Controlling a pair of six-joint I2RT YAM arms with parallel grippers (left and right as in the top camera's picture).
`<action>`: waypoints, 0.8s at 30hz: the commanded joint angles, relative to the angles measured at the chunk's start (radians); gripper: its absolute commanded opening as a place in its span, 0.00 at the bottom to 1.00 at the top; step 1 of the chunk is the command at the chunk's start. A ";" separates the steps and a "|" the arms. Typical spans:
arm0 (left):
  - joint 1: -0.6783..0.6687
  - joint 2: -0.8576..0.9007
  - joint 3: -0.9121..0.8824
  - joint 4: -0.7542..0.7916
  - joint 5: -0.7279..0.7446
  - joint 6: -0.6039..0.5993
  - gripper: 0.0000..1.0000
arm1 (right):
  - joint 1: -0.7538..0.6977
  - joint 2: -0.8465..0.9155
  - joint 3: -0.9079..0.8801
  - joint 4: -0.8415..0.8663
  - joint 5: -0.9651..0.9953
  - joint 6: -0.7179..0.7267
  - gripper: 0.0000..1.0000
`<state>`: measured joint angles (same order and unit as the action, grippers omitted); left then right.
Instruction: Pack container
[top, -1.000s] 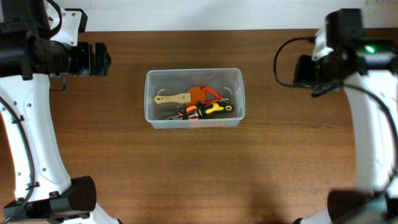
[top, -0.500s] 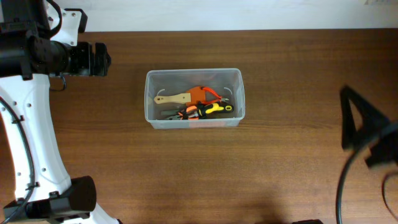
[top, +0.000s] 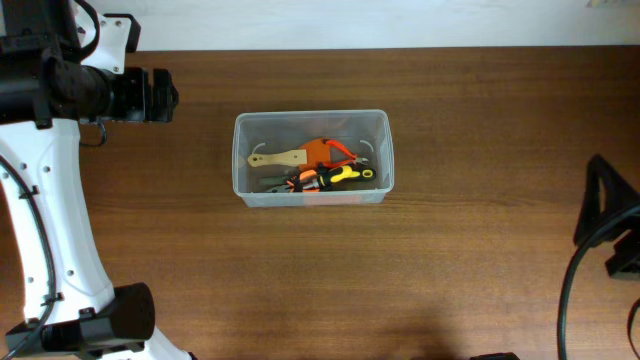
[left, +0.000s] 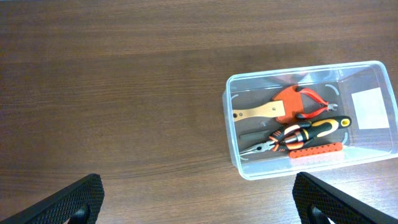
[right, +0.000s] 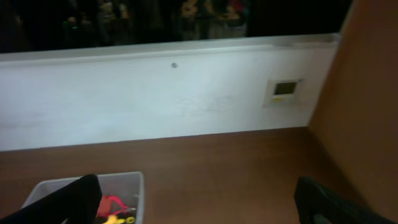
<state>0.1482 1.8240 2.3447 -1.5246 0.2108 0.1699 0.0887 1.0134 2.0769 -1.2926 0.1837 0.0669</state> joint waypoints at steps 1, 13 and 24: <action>0.003 0.001 -0.002 0.002 0.018 -0.013 0.99 | 0.002 0.002 -0.015 0.021 0.061 -0.008 0.99; 0.003 0.001 -0.002 0.002 0.018 -0.013 0.99 | -0.119 -0.297 -0.542 0.341 -0.057 -0.007 0.99; 0.003 0.001 -0.002 0.002 0.018 -0.013 0.99 | -0.131 -0.778 -1.404 0.587 -0.132 -0.007 0.99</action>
<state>0.1482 1.8240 2.3447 -1.5242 0.2134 0.1669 -0.0341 0.2970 0.7948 -0.7357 0.0753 0.0669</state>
